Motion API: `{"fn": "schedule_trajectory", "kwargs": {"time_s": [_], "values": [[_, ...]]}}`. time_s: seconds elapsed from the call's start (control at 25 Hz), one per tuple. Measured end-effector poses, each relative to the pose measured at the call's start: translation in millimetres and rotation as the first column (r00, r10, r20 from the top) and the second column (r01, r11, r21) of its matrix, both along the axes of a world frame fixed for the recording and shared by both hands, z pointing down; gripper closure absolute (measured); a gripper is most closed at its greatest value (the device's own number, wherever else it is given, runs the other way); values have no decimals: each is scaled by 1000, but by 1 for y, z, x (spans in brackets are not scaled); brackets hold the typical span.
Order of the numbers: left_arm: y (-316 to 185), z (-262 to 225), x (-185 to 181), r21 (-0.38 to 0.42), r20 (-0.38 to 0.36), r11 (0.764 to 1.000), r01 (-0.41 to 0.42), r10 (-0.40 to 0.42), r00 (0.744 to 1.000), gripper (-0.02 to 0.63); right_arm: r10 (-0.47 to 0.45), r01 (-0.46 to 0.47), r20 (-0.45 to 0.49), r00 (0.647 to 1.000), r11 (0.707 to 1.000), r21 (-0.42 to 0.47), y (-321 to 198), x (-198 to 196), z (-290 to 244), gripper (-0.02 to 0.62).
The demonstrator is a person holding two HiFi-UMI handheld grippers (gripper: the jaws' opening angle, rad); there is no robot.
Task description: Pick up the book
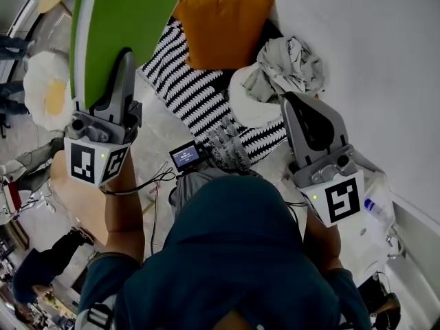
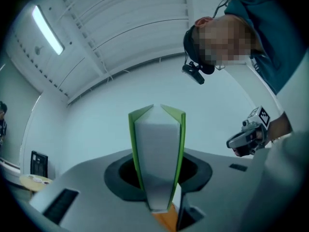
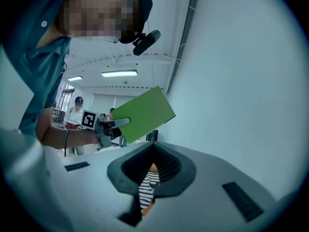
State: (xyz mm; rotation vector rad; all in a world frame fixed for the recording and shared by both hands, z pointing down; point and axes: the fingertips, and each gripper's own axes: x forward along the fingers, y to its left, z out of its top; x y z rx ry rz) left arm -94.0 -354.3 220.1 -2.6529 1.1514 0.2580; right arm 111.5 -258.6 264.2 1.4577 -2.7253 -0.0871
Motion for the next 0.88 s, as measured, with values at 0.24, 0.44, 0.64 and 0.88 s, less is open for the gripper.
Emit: {"fn": "schedule_trajectory", "kwargs": {"time_s": [0.24, 0.44, 0.64, 0.88], "values": [[43, -19, 10, 74, 116, 997, 19, -28, 993, 471, -14, 15, -25, 1000, 999, 32, 11, 0, -11, 582], [74, -21, 14, 110, 218, 993, 45, -68, 973, 471, -34, 38, -65, 997, 998, 54, 25, -5, -15, 583], [98, -26, 16, 142, 273, 988, 59, -97, 957, 471, -43, 47, -68, 997, 997, 69, 33, -6, -21, 583], [113, -25, 12, 139, 286, 988, 63, -101, 953, 471, -45, 50, -69, 997, 996, 77, 41, -8, -24, 583]]}}
